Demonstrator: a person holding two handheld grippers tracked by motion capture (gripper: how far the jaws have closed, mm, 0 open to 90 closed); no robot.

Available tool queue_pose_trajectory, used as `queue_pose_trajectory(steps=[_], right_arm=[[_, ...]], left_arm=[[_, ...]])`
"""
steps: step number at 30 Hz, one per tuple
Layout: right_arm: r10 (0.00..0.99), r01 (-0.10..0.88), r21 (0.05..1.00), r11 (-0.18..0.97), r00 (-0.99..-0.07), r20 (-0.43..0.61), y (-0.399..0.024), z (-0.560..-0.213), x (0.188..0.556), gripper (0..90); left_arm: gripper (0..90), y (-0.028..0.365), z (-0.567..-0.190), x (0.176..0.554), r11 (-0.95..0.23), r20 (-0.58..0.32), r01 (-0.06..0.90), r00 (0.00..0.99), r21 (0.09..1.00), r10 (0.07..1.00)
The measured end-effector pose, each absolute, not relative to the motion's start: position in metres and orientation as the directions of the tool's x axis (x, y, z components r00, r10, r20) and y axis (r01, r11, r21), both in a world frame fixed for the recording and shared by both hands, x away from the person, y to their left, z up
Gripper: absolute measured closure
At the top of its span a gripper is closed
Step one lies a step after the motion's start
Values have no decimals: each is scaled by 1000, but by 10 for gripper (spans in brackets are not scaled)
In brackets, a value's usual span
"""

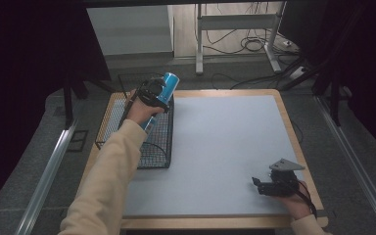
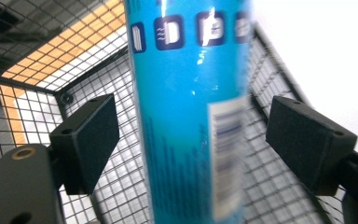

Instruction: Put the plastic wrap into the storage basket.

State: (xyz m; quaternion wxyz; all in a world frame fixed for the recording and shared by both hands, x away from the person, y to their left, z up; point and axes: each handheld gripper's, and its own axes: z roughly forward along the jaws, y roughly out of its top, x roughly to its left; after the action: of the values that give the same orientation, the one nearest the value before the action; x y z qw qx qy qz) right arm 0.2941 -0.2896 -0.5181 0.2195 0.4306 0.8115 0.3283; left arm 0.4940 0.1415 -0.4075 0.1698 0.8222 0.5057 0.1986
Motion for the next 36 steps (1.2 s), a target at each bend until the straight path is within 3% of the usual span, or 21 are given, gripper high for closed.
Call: queue_pose_trajectory(steps=[18, 36], right_arm=[[844, 547, 733, 405, -532, -69, -292, -517, 295, 153], [839, 533, 733, 422, -536, -93, -284, -513, 293, 153]], left_arm=[[174, 139, -375, 435, -412, 54, 639, 502, 649, 863], [183, 102, -377, 359, -425, -54, 508, 686, 749, 725]])
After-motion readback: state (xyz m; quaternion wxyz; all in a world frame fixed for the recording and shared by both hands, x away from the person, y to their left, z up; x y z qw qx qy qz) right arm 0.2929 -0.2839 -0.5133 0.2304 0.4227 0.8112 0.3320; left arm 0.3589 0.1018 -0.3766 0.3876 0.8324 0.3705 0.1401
